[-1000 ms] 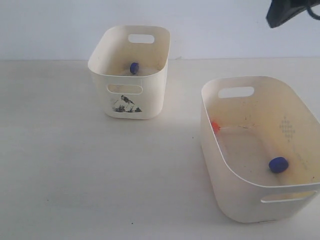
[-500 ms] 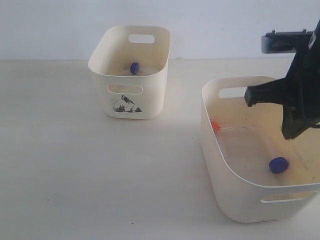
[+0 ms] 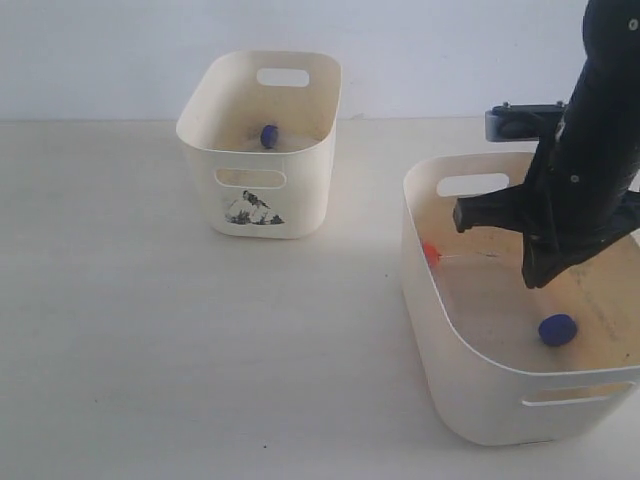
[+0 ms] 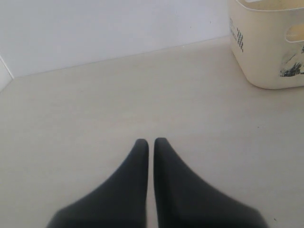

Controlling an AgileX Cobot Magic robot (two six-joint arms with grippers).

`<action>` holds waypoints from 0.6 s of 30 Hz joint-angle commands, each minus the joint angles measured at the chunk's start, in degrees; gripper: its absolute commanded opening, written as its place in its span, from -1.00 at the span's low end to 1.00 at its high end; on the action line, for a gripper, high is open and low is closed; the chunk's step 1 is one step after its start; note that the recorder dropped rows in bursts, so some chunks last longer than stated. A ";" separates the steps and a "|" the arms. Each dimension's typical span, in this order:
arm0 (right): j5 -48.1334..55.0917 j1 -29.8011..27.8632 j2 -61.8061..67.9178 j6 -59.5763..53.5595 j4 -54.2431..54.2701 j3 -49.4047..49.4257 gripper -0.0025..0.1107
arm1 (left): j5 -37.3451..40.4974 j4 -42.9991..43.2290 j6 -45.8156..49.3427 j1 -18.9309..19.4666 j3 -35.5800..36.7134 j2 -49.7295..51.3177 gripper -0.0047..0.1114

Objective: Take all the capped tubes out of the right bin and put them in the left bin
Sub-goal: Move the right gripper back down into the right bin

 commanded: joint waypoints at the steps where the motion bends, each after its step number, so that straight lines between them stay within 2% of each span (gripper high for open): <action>1: -1.99 -0.18 1.68 0.12 0.10 0.20 -0.96 | -0.20 -0.18 -0.54 -0.08 -0.21 0.03 -0.84; 18: -4.39 -0.18 2.97 0.12 3.14 0.20 -0.96 | -0.20 -0.18 -0.54 -0.08 -0.21 0.03 -0.84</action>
